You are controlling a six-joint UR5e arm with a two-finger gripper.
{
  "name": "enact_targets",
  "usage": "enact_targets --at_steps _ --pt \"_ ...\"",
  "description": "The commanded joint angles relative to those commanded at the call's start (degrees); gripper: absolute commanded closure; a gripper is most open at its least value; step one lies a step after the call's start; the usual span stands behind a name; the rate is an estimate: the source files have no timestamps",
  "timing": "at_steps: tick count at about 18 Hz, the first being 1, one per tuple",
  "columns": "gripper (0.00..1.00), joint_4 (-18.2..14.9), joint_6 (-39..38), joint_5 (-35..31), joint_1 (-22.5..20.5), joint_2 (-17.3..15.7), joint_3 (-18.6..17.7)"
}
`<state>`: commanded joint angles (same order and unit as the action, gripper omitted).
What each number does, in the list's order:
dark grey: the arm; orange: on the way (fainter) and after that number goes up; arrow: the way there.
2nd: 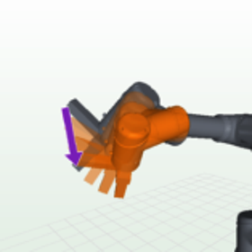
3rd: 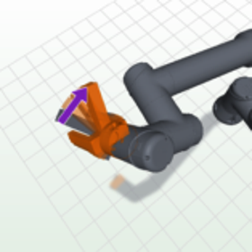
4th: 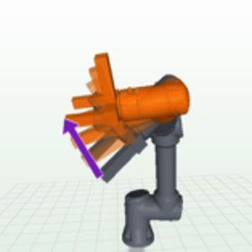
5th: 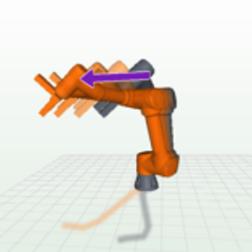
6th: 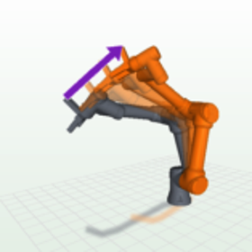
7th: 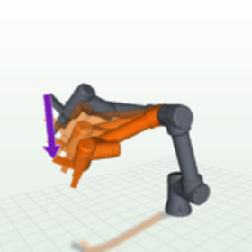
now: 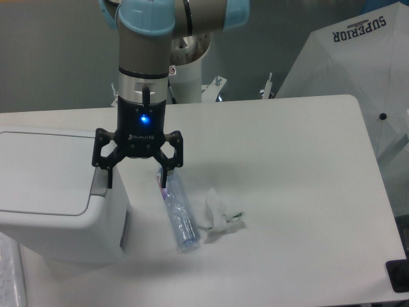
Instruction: Open the trash can
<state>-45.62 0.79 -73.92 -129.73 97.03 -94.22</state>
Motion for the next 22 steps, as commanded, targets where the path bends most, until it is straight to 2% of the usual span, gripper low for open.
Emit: enact_targets --at_steps 22 --pt "0.00 0.00 0.00 -0.17 0.18 0.44 -1.14"
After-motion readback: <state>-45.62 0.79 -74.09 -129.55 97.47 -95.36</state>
